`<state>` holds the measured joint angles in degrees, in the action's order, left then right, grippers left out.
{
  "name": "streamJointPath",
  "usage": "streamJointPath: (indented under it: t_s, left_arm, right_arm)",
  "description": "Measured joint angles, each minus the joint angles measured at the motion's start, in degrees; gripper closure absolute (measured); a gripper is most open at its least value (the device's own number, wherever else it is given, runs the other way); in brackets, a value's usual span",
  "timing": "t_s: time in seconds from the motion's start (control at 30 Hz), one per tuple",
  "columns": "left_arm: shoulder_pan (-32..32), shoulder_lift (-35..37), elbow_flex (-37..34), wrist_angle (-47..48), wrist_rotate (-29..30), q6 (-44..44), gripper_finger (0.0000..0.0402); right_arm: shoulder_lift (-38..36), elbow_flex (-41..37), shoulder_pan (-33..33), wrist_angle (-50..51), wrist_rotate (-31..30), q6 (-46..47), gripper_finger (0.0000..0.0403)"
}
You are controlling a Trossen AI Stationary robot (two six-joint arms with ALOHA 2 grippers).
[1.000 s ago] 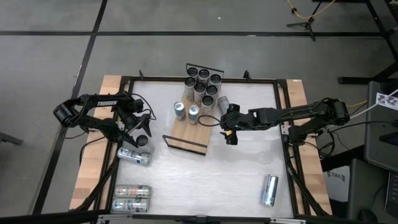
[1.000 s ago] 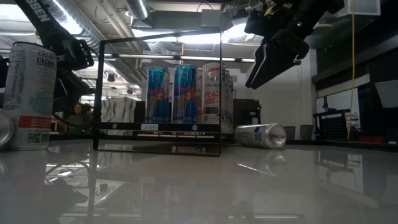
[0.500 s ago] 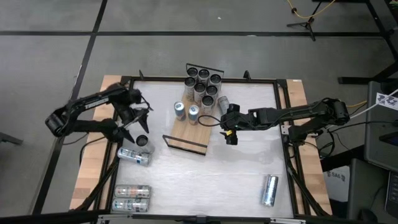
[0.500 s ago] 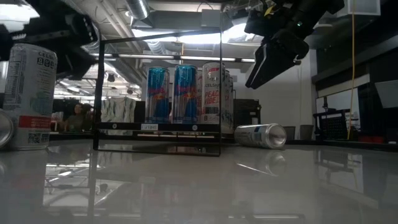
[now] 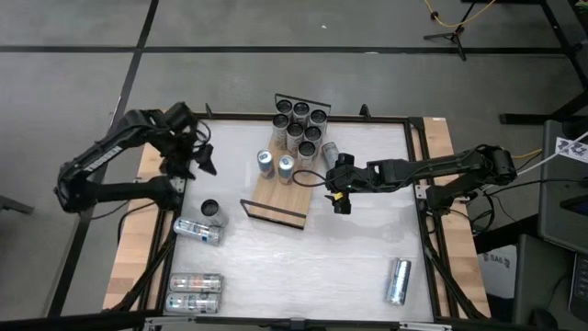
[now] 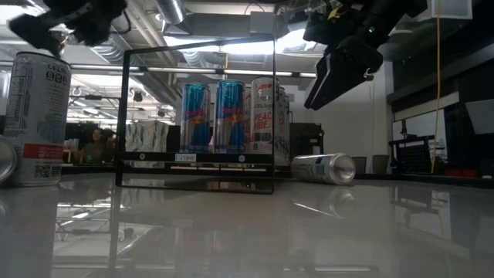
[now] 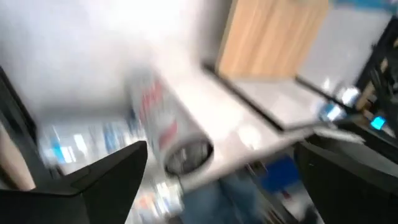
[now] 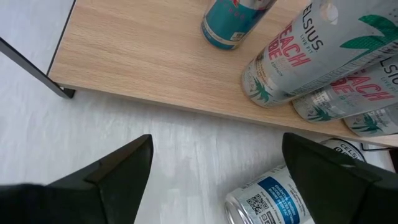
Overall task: Place canned beverage on shelf
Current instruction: Put the bottom left pink soda can on the shelf aligned with the other pink soda can
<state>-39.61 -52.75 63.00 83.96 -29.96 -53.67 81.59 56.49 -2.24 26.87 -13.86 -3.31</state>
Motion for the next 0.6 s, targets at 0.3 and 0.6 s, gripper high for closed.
streamJointPath:
  t_s: [0.3, 0.6]
  left_arm:
    - [11.5, -0.3, 1.0, -9.7, 14.6, 2.3, 0.0003]
    - [14.6, -0.5, 1.0, -16.8, 19.6, 14.1, 0.0003]
  right_arm:
    - [0.0, 0.0, 0.0, 0.0, 0.0, 0.0, 0.0052]
    - [0.0, 0.0, 0.0, 0.0, 0.0, 0.0, 0.0051]
